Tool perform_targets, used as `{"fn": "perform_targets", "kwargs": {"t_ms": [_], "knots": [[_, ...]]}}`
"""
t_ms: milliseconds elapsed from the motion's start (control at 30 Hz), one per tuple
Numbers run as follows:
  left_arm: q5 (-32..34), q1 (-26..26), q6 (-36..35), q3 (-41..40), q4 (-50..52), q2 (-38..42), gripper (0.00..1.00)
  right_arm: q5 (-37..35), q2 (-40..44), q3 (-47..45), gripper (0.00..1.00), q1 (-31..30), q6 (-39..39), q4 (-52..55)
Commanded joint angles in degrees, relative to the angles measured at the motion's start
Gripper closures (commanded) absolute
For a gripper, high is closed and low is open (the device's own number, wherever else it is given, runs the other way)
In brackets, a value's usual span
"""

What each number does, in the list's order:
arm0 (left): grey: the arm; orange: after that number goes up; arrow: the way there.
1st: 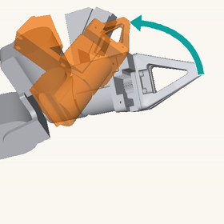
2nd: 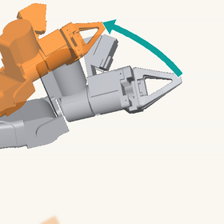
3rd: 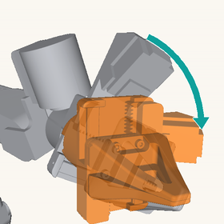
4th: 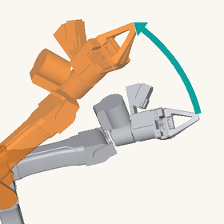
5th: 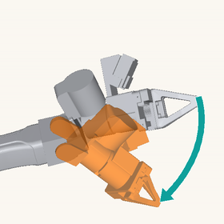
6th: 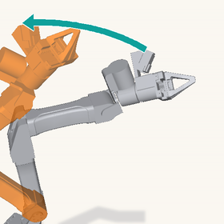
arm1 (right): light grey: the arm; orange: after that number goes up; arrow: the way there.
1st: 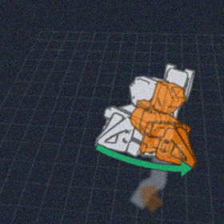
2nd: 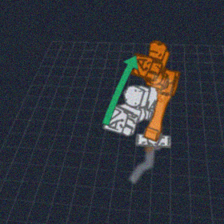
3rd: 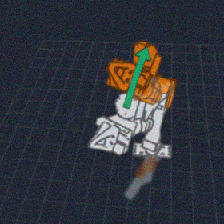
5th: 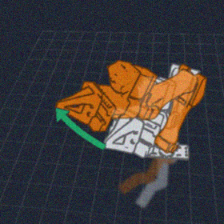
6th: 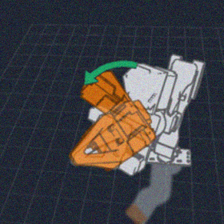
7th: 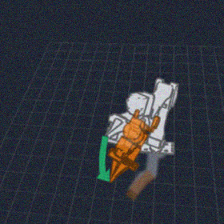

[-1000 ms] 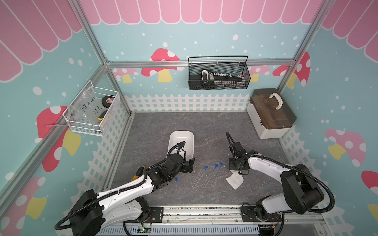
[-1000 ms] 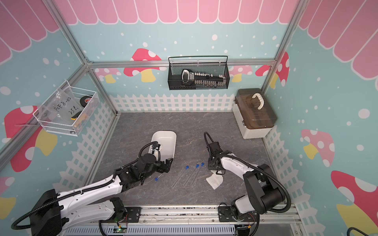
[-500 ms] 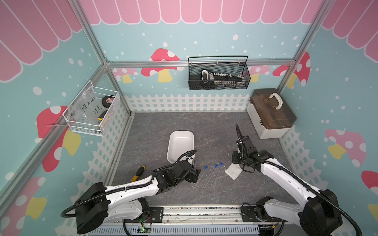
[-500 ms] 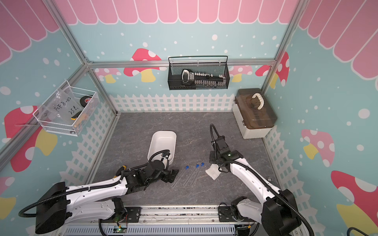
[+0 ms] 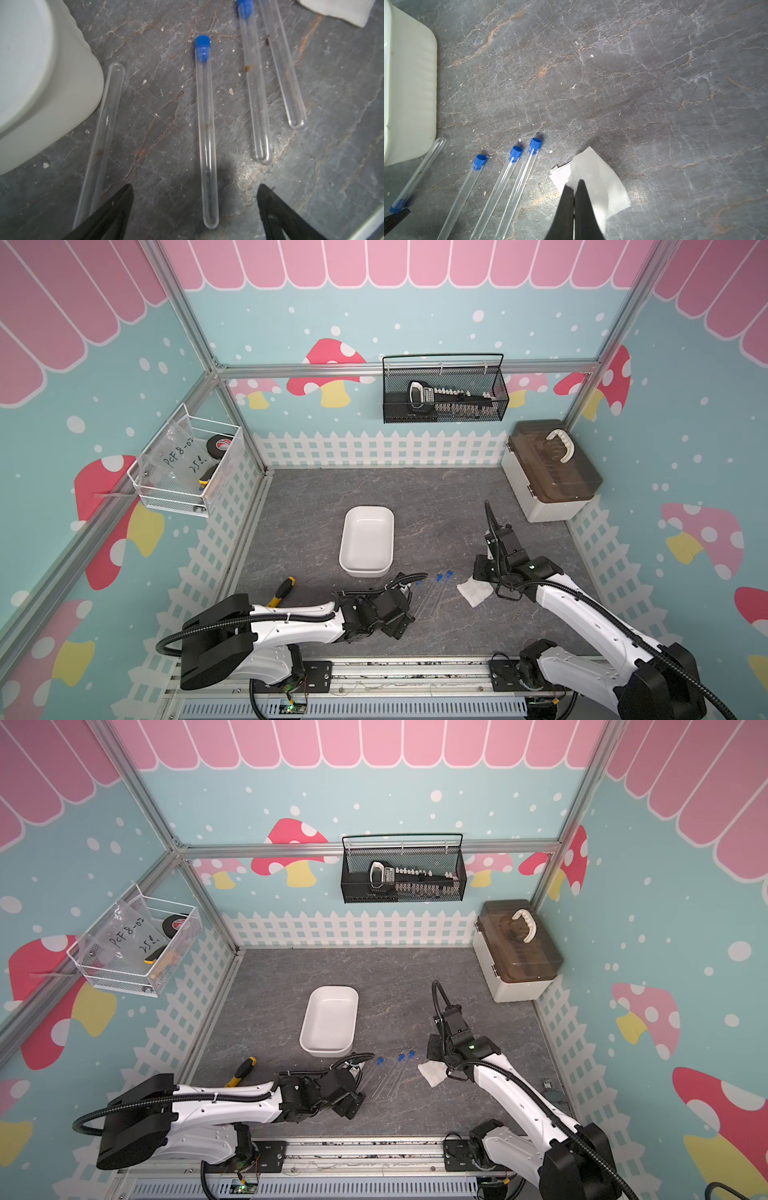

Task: Wipe the exteriors of test tubes
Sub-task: Pick up the cleaning item at the center of the board, then pick up the test tube at the center of the board.

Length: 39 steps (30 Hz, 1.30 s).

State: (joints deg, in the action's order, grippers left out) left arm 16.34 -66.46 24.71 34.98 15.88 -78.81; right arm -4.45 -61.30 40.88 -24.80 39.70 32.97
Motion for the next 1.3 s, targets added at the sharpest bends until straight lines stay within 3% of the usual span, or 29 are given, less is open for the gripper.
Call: {"fn": "perform_targets", "kwargs": {"t_ms": [0, 300, 633, 967, 1267], "knots": [[3.46, -0.27, -0.13, 3.29, 2.53, -2.63, 0.09, 0.24, 0.66, -0.76, 1.00, -0.03, 1.52, -0.08], [5.45, -1.74, 0.10, 7.29, 5.81, -9.65, 0.22, 0.26, -0.23, -0.08, 1.00, 0.01, 1.16, -0.01], [4.42, -2.28, 1.39, 5.90, 5.46, -9.71, 0.29, 0.32, 0.85, -0.98, 1.00, -0.01, 1.61, 0.08], [2.65, -2.27, 2.93, 4.09, 5.00, -9.63, 0.47, -0.08, 1.36, -0.73, 1.00, 0.03, 2.04, 0.77], [-0.02, -2.29, 1.67, 3.73, 4.09, -11.35, 0.53, -0.82, 1.97, -1.05, 1.00, 0.01, 3.00, 1.44]]}}
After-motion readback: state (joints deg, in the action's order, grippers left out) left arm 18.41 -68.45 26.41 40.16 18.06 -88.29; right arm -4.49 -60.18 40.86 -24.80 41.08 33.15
